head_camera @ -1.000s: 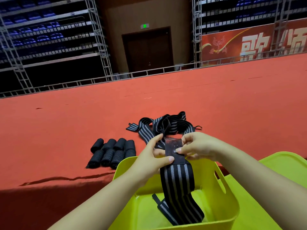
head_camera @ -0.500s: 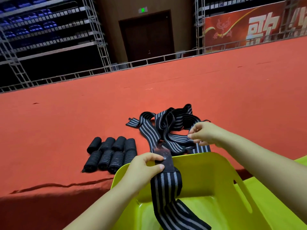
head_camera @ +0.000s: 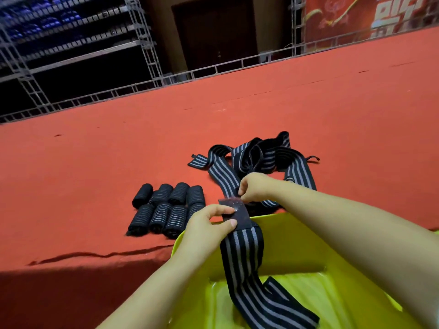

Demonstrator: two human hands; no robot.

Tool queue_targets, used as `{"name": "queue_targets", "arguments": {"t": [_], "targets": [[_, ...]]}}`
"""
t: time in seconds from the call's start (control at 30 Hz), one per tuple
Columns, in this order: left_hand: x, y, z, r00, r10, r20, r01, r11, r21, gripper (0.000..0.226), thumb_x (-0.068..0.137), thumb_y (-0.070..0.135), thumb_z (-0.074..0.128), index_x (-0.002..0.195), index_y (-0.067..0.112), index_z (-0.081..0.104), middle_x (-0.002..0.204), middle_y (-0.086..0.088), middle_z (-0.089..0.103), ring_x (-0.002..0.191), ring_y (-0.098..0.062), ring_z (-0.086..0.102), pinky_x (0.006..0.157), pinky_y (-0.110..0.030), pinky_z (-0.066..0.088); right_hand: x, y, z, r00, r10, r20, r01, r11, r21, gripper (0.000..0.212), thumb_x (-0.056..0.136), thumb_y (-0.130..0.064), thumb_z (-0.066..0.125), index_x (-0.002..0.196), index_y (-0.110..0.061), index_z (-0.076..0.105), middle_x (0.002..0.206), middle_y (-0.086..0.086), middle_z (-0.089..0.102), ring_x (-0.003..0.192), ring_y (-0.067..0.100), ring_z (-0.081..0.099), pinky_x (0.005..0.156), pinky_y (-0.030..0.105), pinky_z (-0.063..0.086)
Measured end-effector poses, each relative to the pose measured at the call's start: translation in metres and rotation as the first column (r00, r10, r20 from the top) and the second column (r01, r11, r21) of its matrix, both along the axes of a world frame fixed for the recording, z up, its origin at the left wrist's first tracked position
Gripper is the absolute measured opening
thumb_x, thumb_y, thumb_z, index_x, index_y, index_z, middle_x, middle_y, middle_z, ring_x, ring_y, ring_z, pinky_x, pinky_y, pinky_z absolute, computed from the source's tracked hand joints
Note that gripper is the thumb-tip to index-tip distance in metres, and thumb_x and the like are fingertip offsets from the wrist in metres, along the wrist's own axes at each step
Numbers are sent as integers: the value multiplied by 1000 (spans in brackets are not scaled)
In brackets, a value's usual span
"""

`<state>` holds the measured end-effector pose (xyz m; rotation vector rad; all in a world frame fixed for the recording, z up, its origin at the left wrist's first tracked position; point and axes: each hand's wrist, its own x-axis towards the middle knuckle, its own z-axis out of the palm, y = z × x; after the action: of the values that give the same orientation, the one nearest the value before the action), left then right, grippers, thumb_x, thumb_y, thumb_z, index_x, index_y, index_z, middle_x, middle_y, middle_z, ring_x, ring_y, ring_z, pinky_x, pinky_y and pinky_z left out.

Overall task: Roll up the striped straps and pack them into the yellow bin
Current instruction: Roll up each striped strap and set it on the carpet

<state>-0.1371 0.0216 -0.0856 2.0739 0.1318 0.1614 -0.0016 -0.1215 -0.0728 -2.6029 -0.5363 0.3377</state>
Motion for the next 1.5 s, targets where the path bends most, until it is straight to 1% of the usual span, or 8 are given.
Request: {"name": "queue_targets", "arguments": {"t": [0.1,0.23,0.43,0.57,0.7,0.97,1.33,1.5], "targets": [[2,2,-3,1000,14,-16,-15,1000,-15,19,80,19,75,95,31,72,94,15,67,91,-8,63,83,-32,53,-2,-5,-6,999,5,31,-2,995,-96,40,88,-27,65,60,-14,39,61,2,36,55,15,32,50,27,26],[1,6,-2,999,45,-24,-46,998,-36,18,79,19,76,89,33,72,100,13,70,98,-15,66,89,-41,53,1,-24,-1,975,-182,-127,216,912,350,20,88,-19,62,74,-13,49,67,3,34,59,16,34,51,26,31],[0,6,8,994,99,-56,-108,976,-190,19,85,12,70,99,24,70,103,0,69,91,-17,66,65,-26,50,1,-49,31,903,-163,-397,429,346,835,19,87,-5,46,73,-17,47,74,5,45,68,19,45,65,34,44],[-1,-3,16,990,121,-77,-137,955,-262,21,89,7,65,104,21,69,107,-1,68,98,-25,67,81,-45,56,-1,-69,62,895,-50,-443,442,-28,897,9,90,-7,44,92,-12,52,79,7,52,68,20,53,63,34,46],[-3,-13,22,990,122,-77,-140,942,-306,20,93,8,59,109,17,67,107,-3,69,88,-18,67,66,-32,53,-7,-88,84,899,48,-435,431,-267,862,10,91,-11,46,95,-9,56,88,8,56,76,21,56,57,34,56],[-7,-45,53,991,92,-92,-130,745,-654,13,98,14,55,104,8,64,89,-2,71,84,-19,68,59,-30,58,-43,-94,102,916,218,-336,395,-347,851,25,93,-16,48,114,-5,55,112,13,56,97,26,56,68,39,58],[-25,-81,54,975,-38,-220,-147,634,-759,30,96,28,56,112,4,59,98,-10,68,88,-28,66,68,-41,54,-114,-124,139,915,339,-217,349,-399,848,42,97,-20,44,133,2,50,119,14,59,103,26,61,88,39,55],[-41,-104,67,991,-94,-92,-12,633,-774,30,94,36,57,106,9,61,82,-2,76,89,-24,68,74,-39,55,-148,-130,129,928,331,-171,288,-344,894,31,97,-19,43,99,-5,70,113,12,64,95,23,65,85,37,56]]}}
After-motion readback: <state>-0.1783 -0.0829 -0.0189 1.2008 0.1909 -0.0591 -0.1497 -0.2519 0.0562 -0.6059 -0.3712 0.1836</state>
